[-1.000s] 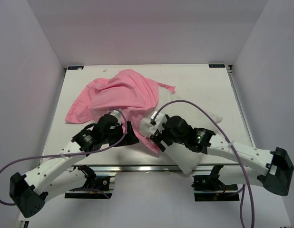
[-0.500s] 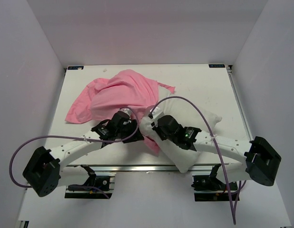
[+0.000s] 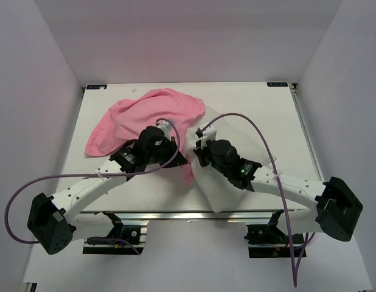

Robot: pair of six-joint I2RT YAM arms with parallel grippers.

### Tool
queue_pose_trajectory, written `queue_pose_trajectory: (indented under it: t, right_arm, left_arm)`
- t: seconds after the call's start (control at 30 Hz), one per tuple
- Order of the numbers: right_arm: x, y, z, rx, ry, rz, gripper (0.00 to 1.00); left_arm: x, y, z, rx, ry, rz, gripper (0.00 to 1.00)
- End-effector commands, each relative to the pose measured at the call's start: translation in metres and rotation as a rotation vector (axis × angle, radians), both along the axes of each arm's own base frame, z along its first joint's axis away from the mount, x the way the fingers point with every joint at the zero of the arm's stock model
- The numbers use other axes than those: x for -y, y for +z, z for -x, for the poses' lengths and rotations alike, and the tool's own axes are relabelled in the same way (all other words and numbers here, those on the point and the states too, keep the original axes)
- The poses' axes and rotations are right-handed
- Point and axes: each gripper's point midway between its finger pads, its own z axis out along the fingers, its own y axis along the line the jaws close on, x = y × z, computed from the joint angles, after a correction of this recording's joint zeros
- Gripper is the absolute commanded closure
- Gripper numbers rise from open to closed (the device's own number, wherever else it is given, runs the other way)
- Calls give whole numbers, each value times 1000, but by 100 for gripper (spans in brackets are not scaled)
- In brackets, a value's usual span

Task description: Put the pillow into the pillowcase

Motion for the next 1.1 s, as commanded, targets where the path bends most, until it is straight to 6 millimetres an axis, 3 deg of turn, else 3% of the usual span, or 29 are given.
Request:
queue_pose_trajectory:
  t: [0.0, 0.13, 0.23, 0.27, 0.3, 0.33, 0.37, 0.53, 0.63, 0.67, 0.7, 0.77, 0.8, 0.83, 0.87, 0.9, 0.93, 0.97, 1.0, 1.03, 1.07]
  right_arm:
    - [-30, 131, -31, 238, -94, -410, 100]
    - [-9, 170, -56, 374, -301, -606, 100]
    - [5, 180, -68, 433, -436, -712, 100]
    - [14, 178, -72, 452, -506, -712, 100]
    - [10, 166, -75, 460, -532, -689, 100]
    - [15, 177, -75, 487, -571, -742, 100]
    - [22, 172, -78, 514, -633, -696, 100]
    - [6, 145, -75, 516, -661, -638, 100]
    - [0, 133, -60, 472, -605, -619, 100]
    - [-10, 116, -57, 440, -538, -536, 100]
    - [-9, 110, -50, 404, -496, -511, 100]
    - [-26, 91, -36, 263, -380, -542, 100]
    - [-22, 74, -25, 210, -332, -476, 100]
    - [-23, 67, -17, 170, -290, -478, 90]
    - [-29, 60, -4, 124, -211, -475, 73]
    - [-18, 44, 7, 61, -201, -427, 58]
    - [-16, 38, 14, 1, -197, -434, 36]
    - [-14, 33, 23, -28, -159, -413, 24]
    - [-7, 40, 28, -30, -147, -419, 16]
    - [-1, 28, 34, -54, -135, -360, 11]
    - [3, 31, 36, -46, -121, -335, 11]
  left_arm:
    - [30, 72, 15, 99, -200, 122, 100]
    - [53, 92, 44, 60, -373, 169, 100]
    - [64, 94, 67, -9, -472, 197, 100]
    - [67, 97, 72, -20, -490, 217, 100]
    - [70, 100, 81, -40, -525, 243, 100]
    - [71, 98, 85, -52, -540, 257, 100]
    - [74, 109, 88, -39, -548, 300, 100]
    - [74, 145, 100, 45, -574, 400, 100]
    - [64, 135, 91, 53, -480, 332, 100]
    - [61, 128, 91, 34, -466, 313, 100]
    - [59, 121, 91, 23, -456, 298, 79]
    - [56, 114, 90, 2, -436, 265, 40]
    - [54, 114, 88, 5, -427, 251, 9]
    - [52, 116, 86, 16, -416, 239, 2]
    - [46, 114, 86, 18, -406, 200, 2]
    - [44, 131, 82, 64, -396, 202, 2]
    - [40, 142, 79, 105, -380, 195, 2]
    - [32, 145, 73, 125, -338, 159, 2]
    - [27, 154, 69, 160, -316, 145, 2]
    - [20, 182, 65, 226, -281, 163, 2]
    - [10, 184, 61, 237, -232, 123, 2]
